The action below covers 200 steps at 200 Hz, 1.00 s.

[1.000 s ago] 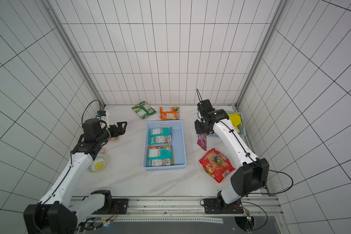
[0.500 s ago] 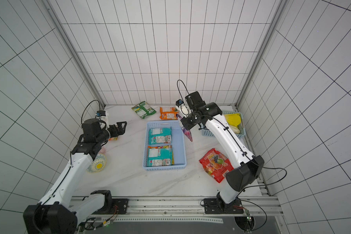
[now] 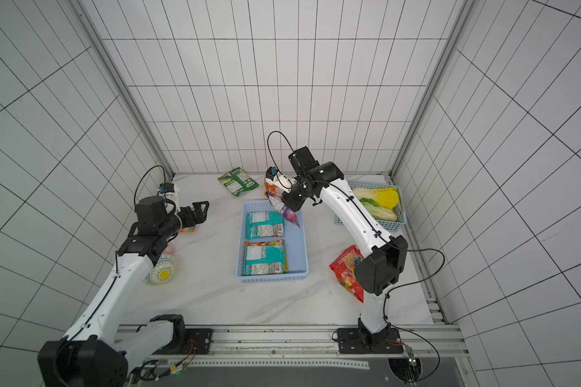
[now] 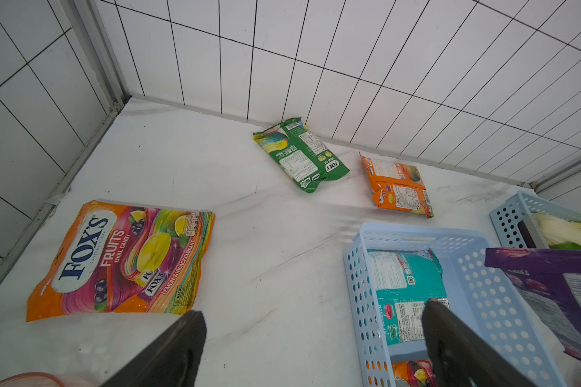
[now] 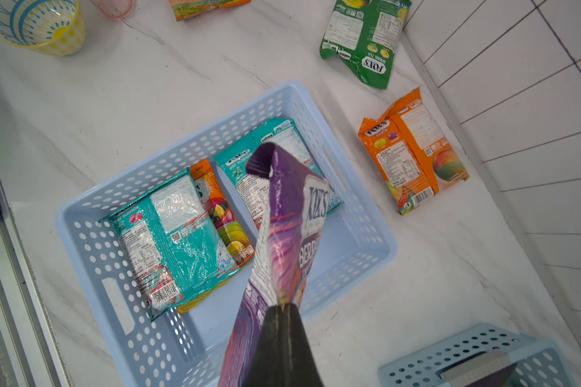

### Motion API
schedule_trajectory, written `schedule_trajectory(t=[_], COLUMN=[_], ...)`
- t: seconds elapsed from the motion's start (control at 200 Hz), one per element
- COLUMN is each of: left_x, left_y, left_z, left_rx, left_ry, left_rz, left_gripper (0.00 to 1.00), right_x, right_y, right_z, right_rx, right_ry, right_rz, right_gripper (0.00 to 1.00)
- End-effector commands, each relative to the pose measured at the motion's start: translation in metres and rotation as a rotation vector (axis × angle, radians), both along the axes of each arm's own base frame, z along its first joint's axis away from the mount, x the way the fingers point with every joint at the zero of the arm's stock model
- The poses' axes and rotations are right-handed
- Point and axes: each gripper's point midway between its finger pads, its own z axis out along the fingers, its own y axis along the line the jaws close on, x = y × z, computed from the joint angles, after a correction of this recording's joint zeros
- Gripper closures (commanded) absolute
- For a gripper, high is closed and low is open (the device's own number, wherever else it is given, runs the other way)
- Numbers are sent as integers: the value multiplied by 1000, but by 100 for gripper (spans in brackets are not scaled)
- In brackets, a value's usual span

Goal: Put the candies in the basket
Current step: Place the candy in the basket.

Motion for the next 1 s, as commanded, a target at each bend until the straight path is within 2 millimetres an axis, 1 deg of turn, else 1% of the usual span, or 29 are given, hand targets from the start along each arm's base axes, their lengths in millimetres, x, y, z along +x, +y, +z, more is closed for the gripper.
schedule_trajectory(t=[0.0,0.1,0.24,0.33,0.42,0.5,0.735,0.795,0.82,0.909,0.994], left_x=[1,1,1,2,3,4,3,3,3,4,5], left_y=[1,0,0,0,2,-1,-7,-6,-5,-4,-5], left_z=[21,20,22,21,23,21,21,20,20,22,19], left_rx=[32,30,47,46,62,70,87,89,93,108,107], left_ry=[-54,-46,-53,-46,-42,-43,-43,-39,-38,-41,-41], left_rz=[3,0,9,8,29,26,13,13,17,28,20], left_gripper=[2,2,2,2,2,2,2,2,2,2,2], right_x=[6,14,29,31,26,24,35,39,44,45,49], right_y=[23,33,46,54,63,70,82,83,86,93,95], right_z=[19,18,6,-4,-14,-27,-53,-60,-60,-66,-78], right_rx=[69,78,75,80,99,67,-2,-34,-32,-32,-68], right_ry=[-84,-105,-151,-178,-203,-240,-341,-362,-387,-416,-446], right_rz=[102,125,155,216,303,369,495,511,511,552,585], right_gripper=[100,100,100,100,100,100,100,100,100,100,100])
